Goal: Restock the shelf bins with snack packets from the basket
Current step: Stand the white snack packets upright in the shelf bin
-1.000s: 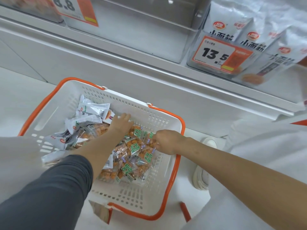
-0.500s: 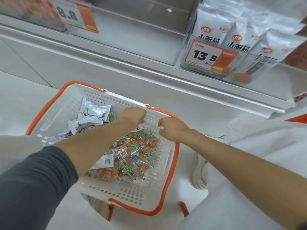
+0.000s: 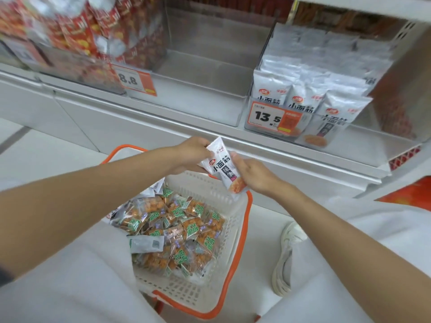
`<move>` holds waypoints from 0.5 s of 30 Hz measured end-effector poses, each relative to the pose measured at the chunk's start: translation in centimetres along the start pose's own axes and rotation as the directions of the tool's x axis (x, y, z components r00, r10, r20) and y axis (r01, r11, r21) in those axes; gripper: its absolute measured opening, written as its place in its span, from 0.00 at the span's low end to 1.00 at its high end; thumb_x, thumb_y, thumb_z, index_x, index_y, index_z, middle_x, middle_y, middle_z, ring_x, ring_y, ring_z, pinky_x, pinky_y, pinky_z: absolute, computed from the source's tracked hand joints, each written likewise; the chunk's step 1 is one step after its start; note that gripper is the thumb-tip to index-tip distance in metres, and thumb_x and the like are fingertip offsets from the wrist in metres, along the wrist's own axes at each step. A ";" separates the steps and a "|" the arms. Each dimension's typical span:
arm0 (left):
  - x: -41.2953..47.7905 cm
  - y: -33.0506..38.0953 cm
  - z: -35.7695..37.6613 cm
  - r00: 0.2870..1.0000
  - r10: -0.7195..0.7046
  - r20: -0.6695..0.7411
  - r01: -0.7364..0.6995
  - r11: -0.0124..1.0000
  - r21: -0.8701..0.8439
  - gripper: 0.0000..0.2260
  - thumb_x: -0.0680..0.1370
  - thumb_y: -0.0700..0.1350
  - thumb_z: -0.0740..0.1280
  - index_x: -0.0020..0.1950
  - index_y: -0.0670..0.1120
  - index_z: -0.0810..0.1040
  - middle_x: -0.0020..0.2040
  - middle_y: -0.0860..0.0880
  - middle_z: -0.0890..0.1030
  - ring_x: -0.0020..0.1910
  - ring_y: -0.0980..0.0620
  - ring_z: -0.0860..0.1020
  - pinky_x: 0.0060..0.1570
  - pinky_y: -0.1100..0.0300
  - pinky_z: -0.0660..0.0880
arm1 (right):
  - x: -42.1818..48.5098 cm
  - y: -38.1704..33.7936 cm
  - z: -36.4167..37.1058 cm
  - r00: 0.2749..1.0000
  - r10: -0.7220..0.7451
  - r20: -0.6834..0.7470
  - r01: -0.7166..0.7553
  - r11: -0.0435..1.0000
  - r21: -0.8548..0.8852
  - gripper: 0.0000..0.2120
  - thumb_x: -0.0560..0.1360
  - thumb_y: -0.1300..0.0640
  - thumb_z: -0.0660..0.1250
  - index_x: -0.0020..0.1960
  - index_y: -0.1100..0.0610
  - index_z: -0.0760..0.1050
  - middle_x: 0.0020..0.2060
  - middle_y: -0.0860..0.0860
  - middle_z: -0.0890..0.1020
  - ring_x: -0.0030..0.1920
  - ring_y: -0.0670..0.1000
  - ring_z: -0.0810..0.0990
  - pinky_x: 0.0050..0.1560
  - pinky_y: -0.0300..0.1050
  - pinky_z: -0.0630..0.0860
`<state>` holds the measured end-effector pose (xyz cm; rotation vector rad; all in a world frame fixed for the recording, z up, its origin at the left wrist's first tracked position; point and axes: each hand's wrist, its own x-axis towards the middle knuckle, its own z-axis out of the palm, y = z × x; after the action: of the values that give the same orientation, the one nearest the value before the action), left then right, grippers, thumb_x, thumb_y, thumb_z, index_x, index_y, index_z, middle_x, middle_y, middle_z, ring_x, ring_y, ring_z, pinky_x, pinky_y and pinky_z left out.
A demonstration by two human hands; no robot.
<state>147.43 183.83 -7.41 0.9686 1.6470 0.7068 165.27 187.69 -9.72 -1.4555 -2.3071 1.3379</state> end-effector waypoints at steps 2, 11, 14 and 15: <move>0.0 0.0 0.6 1.000 -0.006 -0.005 0.005 0.999 -0.033 0.08 0.81 0.39 0.59 0.56 0.41 0.77 0.49 0.40 0.82 0.44 0.45 0.81 0.44 0.54 0.81 | -0.3 0.4 0.7 0.999 -0.029 -0.033 0.029 0.999 0.020 0.34 0.81 0.36 0.47 0.42 0.59 0.82 0.40 0.57 0.84 0.40 0.53 0.83 0.41 0.42 0.77; 2.0 -2.0 0.3 0.873 0.400 -0.277 -0.308 0.895 0.322 0.22 0.81 0.52 0.63 0.32 0.39 0.74 0.26 0.44 0.73 0.27 0.51 0.68 0.31 0.57 0.63 | 0.7 0.5 2.0 0.971 -0.038 -0.237 0.078 0.984 0.162 0.31 0.81 0.40 0.55 0.29 0.59 0.73 0.27 0.54 0.78 0.27 0.48 0.75 0.32 0.40 0.69; 2.2 -1.9 0.0 0.842 0.439 -0.315 -0.351 0.888 0.298 0.23 0.80 0.54 0.64 0.35 0.35 0.77 0.29 0.38 0.76 0.27 0.50 0.69 0.29 0.57 0.63 | 0.9 0.1 1.8 0.977 0.000 -0.214 0.064 0.954 0.291 0.31 0.80 0.40 0.57 0.36 0.66 0.79 0.30 0.56 0.82 0.28 0.49 0.78 0.32 0.38 0.71; 2.3 -1.8 -0.1 0.833 0.455 -0.313 -0.360 0.877 0.318 0.24 0.80 0.54 0.64 0.33 0.37 0.76 0.27 0.40 0.74 0.26 0.52 0.67 0.28 0.57 0.62 | 0.8 0.0 1.6 0.982 -0.007 -0.189 0.068 0.945 0.319 0.30 0.80 0.40 0.58 0.37 0.65 0.80 0.31 0.56 0.82 0.29 0.49 0.78 0.33 0.38 0.71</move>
<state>146.65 184.88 -10.02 1.4688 1.9158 1.0499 164.03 187.33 -11.00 -1.3574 -1.8825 1.4216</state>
